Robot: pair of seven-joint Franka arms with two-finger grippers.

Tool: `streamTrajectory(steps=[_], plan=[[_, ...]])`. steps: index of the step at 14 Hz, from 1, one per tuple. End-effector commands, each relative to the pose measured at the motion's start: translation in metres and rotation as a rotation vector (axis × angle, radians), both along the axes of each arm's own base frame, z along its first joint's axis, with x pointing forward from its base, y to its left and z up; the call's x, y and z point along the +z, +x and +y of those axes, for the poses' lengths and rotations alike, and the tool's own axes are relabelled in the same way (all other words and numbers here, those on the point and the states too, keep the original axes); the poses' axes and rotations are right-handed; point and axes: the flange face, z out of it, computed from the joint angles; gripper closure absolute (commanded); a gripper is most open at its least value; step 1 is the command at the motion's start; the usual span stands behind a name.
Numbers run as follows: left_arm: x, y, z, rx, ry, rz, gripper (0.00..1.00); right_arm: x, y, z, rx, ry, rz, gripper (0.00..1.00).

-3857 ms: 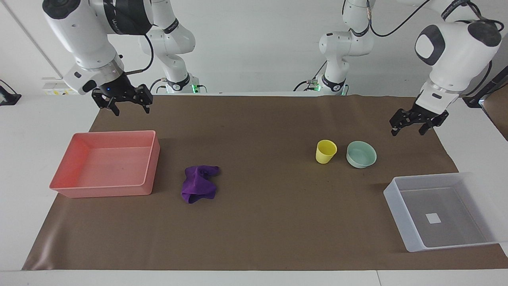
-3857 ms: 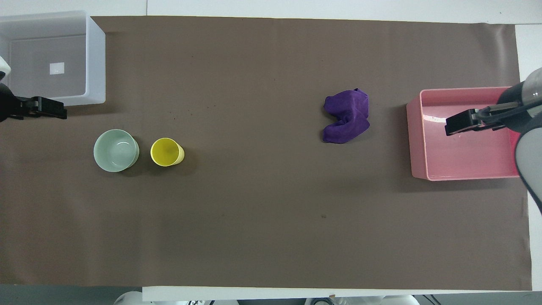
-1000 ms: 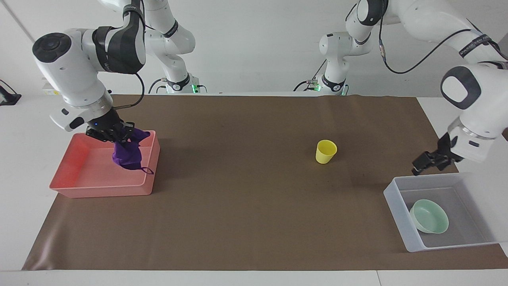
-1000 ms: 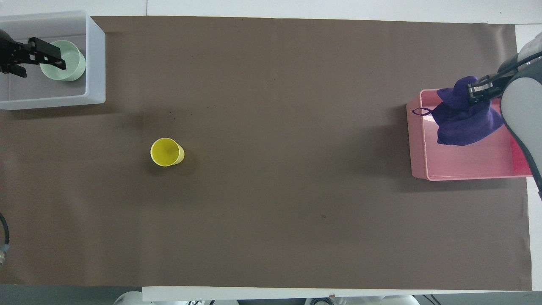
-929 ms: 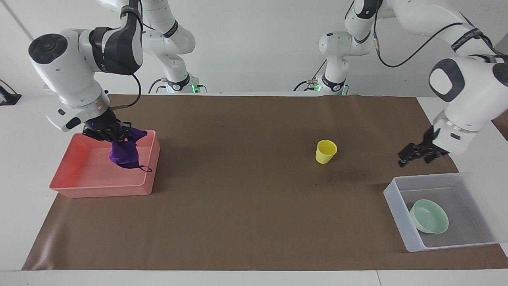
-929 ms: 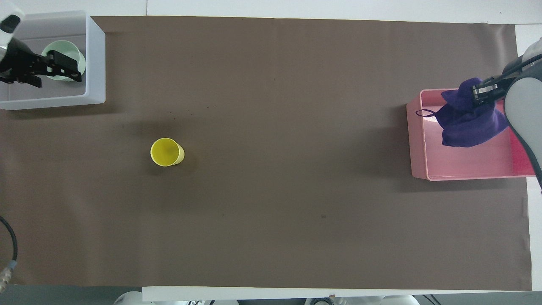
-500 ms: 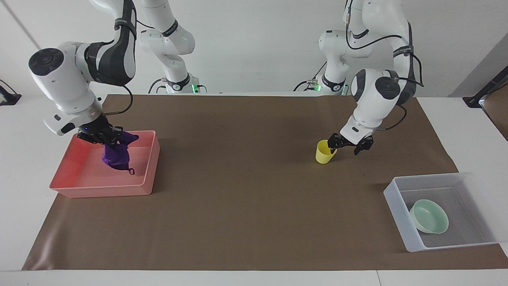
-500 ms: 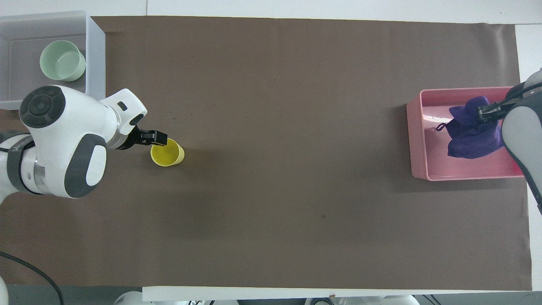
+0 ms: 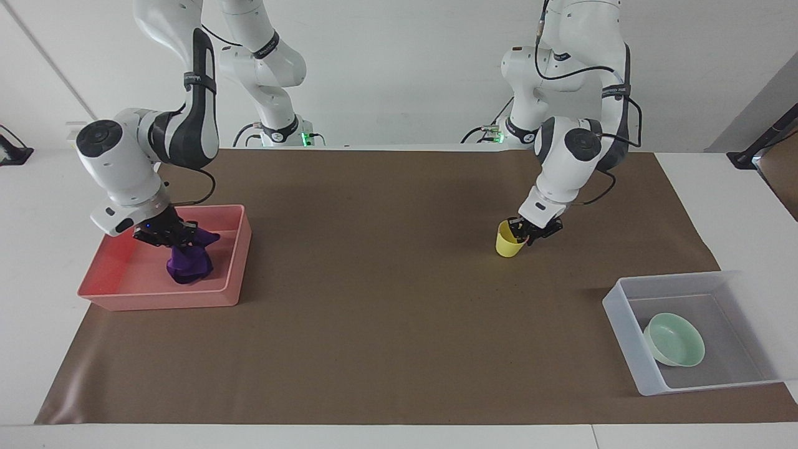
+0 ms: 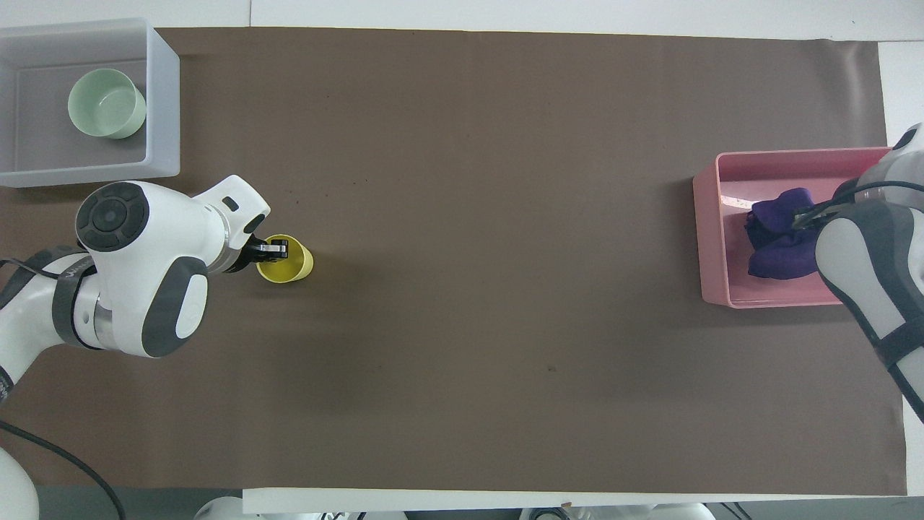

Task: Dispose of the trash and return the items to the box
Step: 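Grasp the yellow cup with the left gripper while the right gripper releases the toy, then place the yellow cup in the white box while the right gripper withdraws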

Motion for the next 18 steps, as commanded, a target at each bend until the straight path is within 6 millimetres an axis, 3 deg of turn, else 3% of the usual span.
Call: streamTrajectory(steps=[1,3,5,7,9,11,14,15,16,17,18], plan=[[0.042,0.03,0.012,0.05,0.007,-0.007,1.0,0.004,-0.004,0.005,0.041,-0.013,-0.01,0.28],[0.094,0.092,0.049,0.13,0.008,-0.014,1.0,0.013,0.002,0.016,0.04,-0.004,-0.01,0.18],[0.125,0.139,0.105,0.196,0.015,-0.066,1.0,0.035,0.018,0.044,0.038,0.004,0.013,0.15],[0.109,0.166,0.187,0.224,0.018,-0.128,1.0,0.047,0.028,0.077,-0.001,0.005,0.021,0.13],[0.098,0.21,0.238,0.28,0.036,-0.18,1.0,0.068,0.034,0.108,-0.052,0.003,0.034,0.13],[0.071,0.234,0.262,0.293,0.044,-0.204,1.0,0.098,0.038,0.136,-0.078,0.014,0.05,0.12],[0.041,0.247,0.268,0.31,0.036,-0.279,1.0,0.14,0.029,0.158,-0.073,0.043,0.084,0.12],[0.041,0.248,0.265,0.304,0.033,-0.308,0.91,0.153,0.022,0.16,-0.074,0.05,0.091,0.12],[0.033,0.245,0.263,0.29,0.038,-0.31,0.18,0.168,0.014,0.165,-0.065,0.054,0.098,0.12],[0.032,0.245,0.26,0.281,0.042,-0.309,0.0,0.179,0.008,0.167,-0.063,0.054,0.113,0.12],[0.036,0.244,0.244,0.271,0.039,-0.297,0.0,0.189,0.002,0.168,-0.062,0.055,0.133,0.11]])
